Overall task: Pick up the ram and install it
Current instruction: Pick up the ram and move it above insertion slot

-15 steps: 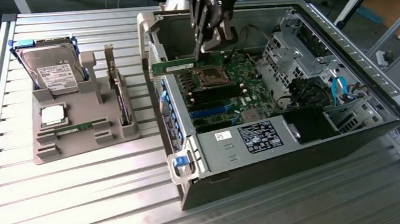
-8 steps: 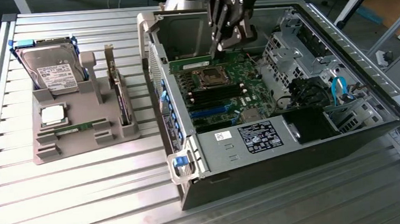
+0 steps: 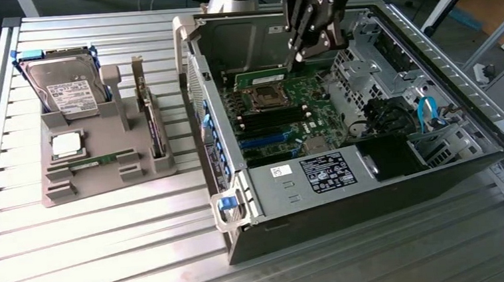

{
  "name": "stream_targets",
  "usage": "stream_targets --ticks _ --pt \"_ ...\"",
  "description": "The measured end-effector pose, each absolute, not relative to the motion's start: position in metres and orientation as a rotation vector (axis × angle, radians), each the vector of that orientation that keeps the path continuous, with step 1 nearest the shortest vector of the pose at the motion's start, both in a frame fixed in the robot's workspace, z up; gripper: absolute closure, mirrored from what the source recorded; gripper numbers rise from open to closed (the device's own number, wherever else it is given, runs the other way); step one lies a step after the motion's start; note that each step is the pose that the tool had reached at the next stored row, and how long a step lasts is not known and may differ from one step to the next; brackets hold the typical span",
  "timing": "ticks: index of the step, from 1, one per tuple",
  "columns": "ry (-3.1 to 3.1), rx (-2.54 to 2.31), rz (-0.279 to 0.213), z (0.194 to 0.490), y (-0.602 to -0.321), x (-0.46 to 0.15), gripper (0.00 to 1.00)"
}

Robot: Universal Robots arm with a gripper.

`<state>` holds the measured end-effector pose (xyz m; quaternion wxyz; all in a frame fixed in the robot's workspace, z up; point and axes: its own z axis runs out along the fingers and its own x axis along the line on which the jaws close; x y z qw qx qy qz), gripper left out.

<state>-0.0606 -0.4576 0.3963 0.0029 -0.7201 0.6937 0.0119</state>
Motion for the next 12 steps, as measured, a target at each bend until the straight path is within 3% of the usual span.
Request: stream_targets --ticks 12 --pt "2.174 -2.259 0.037 0.396 -0.458 -0.02 0.88"
